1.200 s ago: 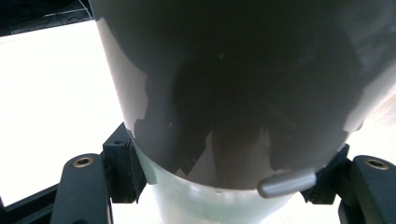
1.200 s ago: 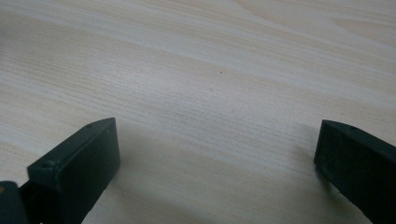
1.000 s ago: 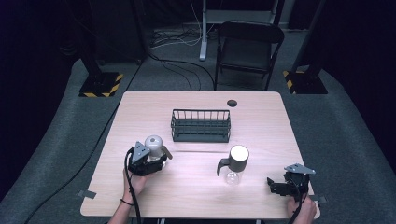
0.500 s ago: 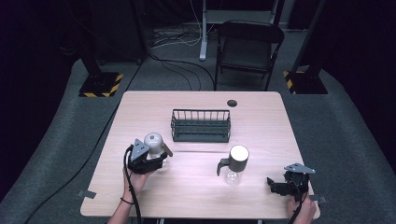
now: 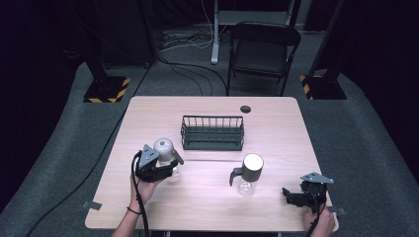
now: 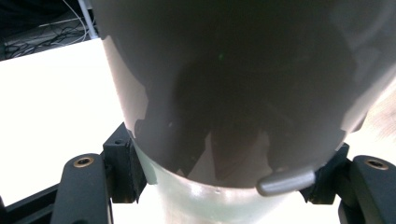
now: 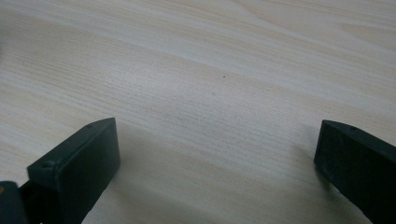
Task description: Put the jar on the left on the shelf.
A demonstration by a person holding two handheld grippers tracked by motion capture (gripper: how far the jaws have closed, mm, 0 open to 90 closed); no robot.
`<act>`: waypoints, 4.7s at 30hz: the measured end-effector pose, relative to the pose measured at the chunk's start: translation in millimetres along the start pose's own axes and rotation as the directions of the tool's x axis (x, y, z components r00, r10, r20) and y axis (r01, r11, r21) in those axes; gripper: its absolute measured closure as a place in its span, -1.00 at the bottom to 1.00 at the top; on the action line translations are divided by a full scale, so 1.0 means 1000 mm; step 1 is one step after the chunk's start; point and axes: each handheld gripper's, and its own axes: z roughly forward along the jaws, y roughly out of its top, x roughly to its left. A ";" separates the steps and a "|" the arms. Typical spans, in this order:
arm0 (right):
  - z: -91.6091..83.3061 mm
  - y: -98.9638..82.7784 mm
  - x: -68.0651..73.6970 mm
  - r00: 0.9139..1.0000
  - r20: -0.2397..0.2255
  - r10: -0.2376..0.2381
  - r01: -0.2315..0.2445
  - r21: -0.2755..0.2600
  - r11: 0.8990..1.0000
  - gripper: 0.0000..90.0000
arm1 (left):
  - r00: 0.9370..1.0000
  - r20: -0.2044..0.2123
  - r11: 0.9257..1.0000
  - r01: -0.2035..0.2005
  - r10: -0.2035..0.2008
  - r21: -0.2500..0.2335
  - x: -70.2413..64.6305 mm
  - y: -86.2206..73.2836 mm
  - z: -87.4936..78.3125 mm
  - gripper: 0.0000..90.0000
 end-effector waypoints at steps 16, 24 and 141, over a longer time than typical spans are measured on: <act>0.000 0.000 0.000 1.000 -0.003 -0.003 0.003 0.000 1.000 -1.00 | 1.000 0.012 1.000 -0.007 0.007 0.017 -0.001 0.009 0.003 -0.31; 0.000 0.000 0.000 1.000 -0.003 -0.003 0.003 0.001 1.000 -1.00 | 1.000 0.005 1.000 -0.006 0.006 0.016 0.003 0.015 0.002 -0.31; 0.000 0.000 -0.001 1.000 -0.007 -0.007 0.007 0.000 1.000 -1.00 | 0.991 0.094 0.995 -0.094 0.096 -0.027 0.011 0.143 0.068 -0.31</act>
